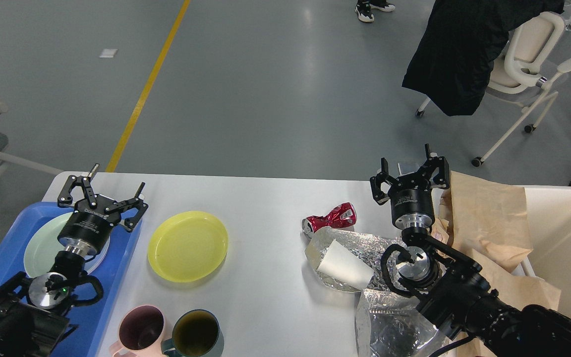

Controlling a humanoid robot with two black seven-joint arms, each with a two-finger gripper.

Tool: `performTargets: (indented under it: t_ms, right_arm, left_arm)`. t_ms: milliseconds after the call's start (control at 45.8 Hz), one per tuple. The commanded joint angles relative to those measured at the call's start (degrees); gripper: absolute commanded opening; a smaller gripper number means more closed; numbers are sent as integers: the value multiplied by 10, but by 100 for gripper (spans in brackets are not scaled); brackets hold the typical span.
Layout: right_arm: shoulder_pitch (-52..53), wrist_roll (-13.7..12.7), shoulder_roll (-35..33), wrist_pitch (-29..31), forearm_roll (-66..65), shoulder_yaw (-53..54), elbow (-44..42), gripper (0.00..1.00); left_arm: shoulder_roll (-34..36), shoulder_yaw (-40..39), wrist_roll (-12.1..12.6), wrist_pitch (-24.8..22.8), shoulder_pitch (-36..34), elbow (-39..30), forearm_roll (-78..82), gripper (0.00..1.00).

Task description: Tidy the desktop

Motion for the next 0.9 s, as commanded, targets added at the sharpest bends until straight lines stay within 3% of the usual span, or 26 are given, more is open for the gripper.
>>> performTargets:
  t_ms: [0,22,87,262,743,874]
  right_arm:
    - [0,0,0,0,0,0,0,100]
    - [0,0,0,0,0,0,0,100]
    - [0,0,0,0,1,0,0,100]
    - [0,0,0,0,0,0,0,100]
    - [0,0,0,0,0,0,0,100]
    - [0,0,0,0,0,0,0,100]
  left_arm:
    - [59,15,0,130,-43,0,1,100]
    - [79,18,0,173,-59,0,1,100]
    - [101,20,1,215,-78,-1,1,100]
    - [145,85,1,271,-165,0,23,100]
    - [147,611,3,263,-467,-4,82,100]
    - [143,783,3,257,-561,-58,82,100]
